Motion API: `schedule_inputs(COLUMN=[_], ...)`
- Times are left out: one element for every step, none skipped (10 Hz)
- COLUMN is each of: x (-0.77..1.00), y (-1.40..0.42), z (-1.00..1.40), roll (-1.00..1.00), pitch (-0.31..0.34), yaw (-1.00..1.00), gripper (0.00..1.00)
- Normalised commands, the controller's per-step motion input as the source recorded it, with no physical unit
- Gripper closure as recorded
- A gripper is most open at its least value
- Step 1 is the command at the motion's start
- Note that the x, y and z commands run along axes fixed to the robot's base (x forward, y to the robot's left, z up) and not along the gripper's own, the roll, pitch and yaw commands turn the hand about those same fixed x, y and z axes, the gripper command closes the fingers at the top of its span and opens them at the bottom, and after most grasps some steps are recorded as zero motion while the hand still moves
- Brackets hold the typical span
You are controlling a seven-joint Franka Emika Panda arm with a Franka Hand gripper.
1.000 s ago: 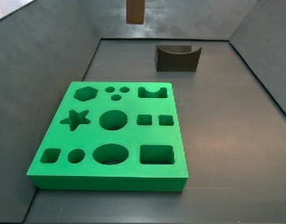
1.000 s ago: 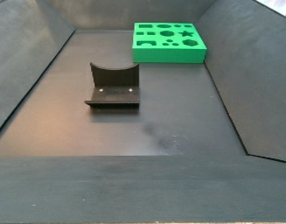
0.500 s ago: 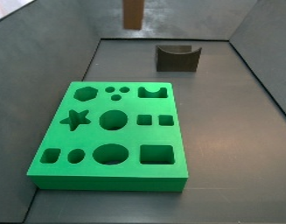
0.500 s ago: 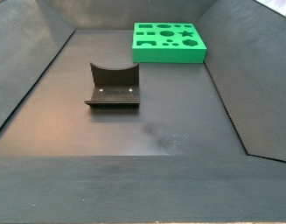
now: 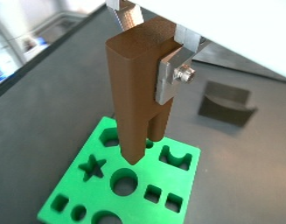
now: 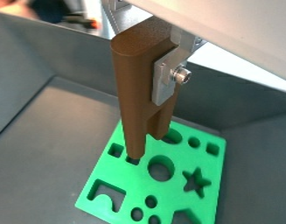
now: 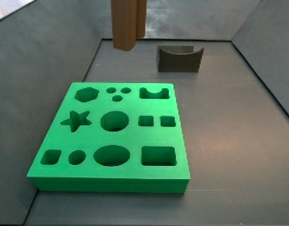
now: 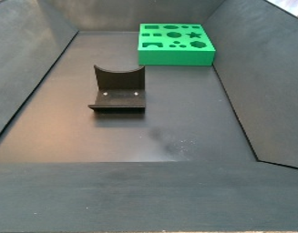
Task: Pick up the square-circle object. Move up. Move to above the board. Insert the square-circle object.
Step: Insert the square-circle object.
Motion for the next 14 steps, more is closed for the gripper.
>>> schedule_inputs(x=[0.00,0.00,0.00,0.00,0.00,-0.14,-0.22,-0.22,-0.14,-0.09,0.00,0.00,0.00,0.00], y=[0.00,0.00,-0.02,0.00,-0.02,-0.18,-0.25,-0.27,-0.17,-0.15,-0.11,-0.01,0.00,-0.06], z=[-0.31,-0.31,-0.30,-0.31,-0.33,-0.45,-0.50,-0.57,-0.49,-0.41,-0.22,0.00,0.00,0.11], roll=[0.00,0.00,0.00,0.00,0.00,-0.07,-0.14,-0.16,-0.13,-0.12,-0.06,0.00,0.00,0.03], pitch=[-0.004,-0.003,0.000,-0.003,-0.011,-0.124,-0.203,-0.250,-0.256,-0.204,-0.090,-0.011,0.000,0.000], yaw=[-1.00,-1.00,-1.00,-1.00,-1.00,-0.81,-0.72,-0.72,-0.85,-0.89,-0.98,-1.00,-1.00,-1.00], gripper=[1.00,1.00,1.00,1.00,1.00,1.00,1.00,1.00,1.00,1.00,1.00,1.00,1.00,1.00])
